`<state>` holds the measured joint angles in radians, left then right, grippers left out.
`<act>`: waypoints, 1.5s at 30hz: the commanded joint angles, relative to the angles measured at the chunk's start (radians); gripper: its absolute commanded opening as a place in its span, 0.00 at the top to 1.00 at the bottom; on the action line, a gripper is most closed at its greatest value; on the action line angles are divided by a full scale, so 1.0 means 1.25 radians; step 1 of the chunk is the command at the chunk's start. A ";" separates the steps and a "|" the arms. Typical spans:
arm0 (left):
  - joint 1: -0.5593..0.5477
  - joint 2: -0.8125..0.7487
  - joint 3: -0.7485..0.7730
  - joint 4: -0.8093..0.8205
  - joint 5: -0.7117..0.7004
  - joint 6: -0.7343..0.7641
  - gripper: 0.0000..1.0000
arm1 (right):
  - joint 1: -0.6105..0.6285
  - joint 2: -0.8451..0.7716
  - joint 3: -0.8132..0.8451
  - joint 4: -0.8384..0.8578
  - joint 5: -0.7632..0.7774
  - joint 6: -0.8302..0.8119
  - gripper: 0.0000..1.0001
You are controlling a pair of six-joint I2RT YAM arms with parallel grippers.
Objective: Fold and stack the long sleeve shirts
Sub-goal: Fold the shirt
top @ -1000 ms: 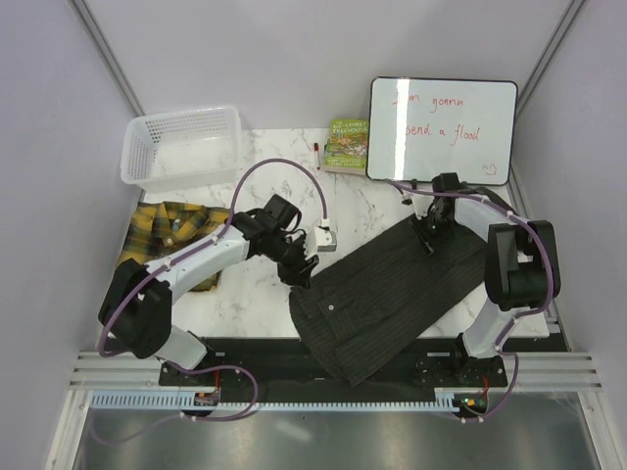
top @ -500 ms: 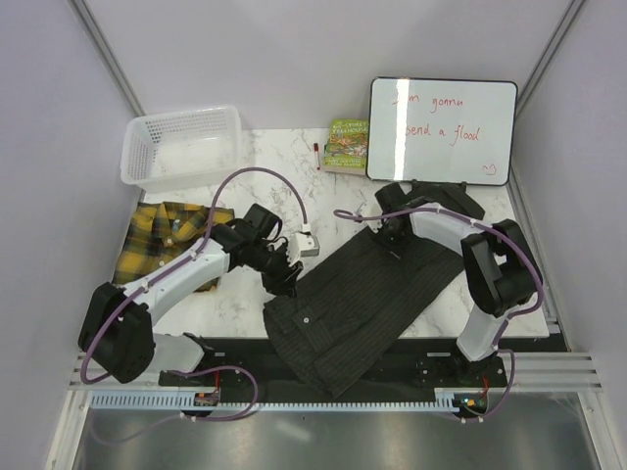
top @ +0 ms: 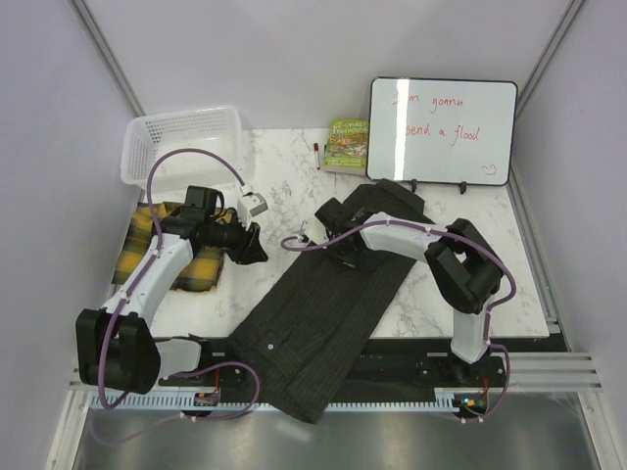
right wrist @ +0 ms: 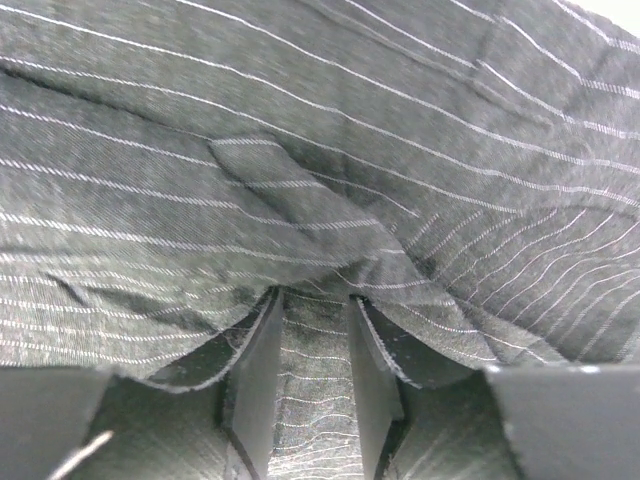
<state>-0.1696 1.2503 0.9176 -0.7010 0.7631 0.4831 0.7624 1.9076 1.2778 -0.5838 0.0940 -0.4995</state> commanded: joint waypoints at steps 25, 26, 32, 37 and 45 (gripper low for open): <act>0.066 -0.064 0.037 0.118 -0.096 -0.086 0.63 | -0.178 0.220 0.221 -0.054 0.009 0.089 0.66; 0.090 -0.066 0.035 0.127 -0.083 -0.096 0.63 | -0.149 0.236 0.263 -0.053 0.013 0.086 0.66; 0.173 -0.076 0.030 0.142 -0.050 -0.134 0.63 | -0.023 0.381 0.492 -0.061 0.020 0.034 0.66; 0.199 -0.053 0.023 0.141 -0.028 -0.126 0.63 | 0.043 0.509 0.693 -0.051 0.066 -0.027 0.66; 0.199 -0.014 0.021 0.131 -0.029 -0.097 0.61 | -0.011 0.477 0.699 0.051 0.140 -0.012 0.58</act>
<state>0.0799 1.2228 0.9257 -0.5652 0.7067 0.3580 0.8211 2.5389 2.2150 -0.5720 0.2447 -0.5335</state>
